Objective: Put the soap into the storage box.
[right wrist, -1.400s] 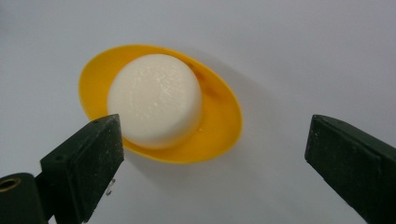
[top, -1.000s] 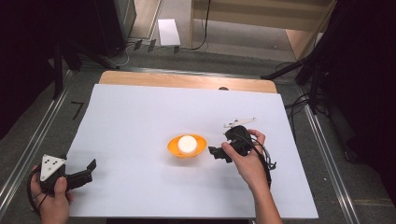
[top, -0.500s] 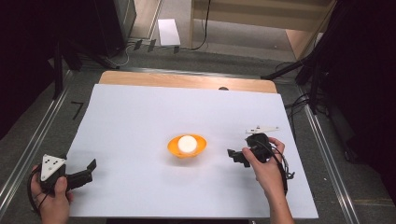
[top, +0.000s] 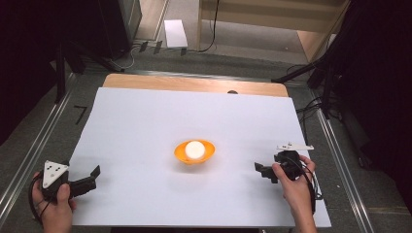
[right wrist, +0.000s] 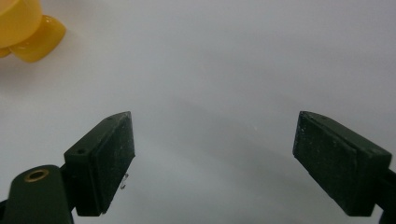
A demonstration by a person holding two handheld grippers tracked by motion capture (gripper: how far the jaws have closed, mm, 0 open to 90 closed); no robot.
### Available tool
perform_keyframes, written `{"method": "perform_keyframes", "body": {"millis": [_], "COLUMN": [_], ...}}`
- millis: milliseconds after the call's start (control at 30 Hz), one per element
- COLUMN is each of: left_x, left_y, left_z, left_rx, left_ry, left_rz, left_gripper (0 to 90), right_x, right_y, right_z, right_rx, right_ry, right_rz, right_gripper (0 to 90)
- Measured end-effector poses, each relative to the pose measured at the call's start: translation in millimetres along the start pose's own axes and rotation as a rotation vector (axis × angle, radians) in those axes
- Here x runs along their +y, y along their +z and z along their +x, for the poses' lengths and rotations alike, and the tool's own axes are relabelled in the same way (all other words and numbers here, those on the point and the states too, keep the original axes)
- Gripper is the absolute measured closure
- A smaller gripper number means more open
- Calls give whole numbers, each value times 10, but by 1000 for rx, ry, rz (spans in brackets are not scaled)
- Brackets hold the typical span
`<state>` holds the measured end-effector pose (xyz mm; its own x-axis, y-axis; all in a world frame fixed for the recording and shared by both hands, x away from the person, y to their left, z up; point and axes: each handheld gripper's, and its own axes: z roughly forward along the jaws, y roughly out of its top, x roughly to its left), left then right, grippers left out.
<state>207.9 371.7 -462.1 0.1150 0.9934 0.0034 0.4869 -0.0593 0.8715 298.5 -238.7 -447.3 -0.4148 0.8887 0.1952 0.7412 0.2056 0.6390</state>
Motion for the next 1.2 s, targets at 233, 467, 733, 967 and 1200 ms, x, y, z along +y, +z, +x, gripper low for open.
{"method": "perform_keyframes", "body": {"millis": [233, 467, 733, 967, 1200], "left_x": [0, 0, 0, -1, 0], "left_y": [-1, -2, 0, -1, 0], "left_z": [0, -1, -4, -4, -1], "left_rx": [0, -1, 1, 1, -1], "left_ry": [2, 4, 3, 3, 2], "left_rz": [0, 0, 1, 1, 1], "left_gripper": [0, 0, 0, 0, 0], "right_x": [-174, -348, -556, -765, -940], "right_y": [-78, -157, -257, -346, -421], "right_z": [-158, -309, -439, -561, -665], "right_rx": [-8, -24, -48, -46, -54], "right_ry": [22, 46, 22, 33, 55], "right_rz": [-14, -30, -95, -163, -225], "right_gripper": [137, 137, 138, 139, 140]}}
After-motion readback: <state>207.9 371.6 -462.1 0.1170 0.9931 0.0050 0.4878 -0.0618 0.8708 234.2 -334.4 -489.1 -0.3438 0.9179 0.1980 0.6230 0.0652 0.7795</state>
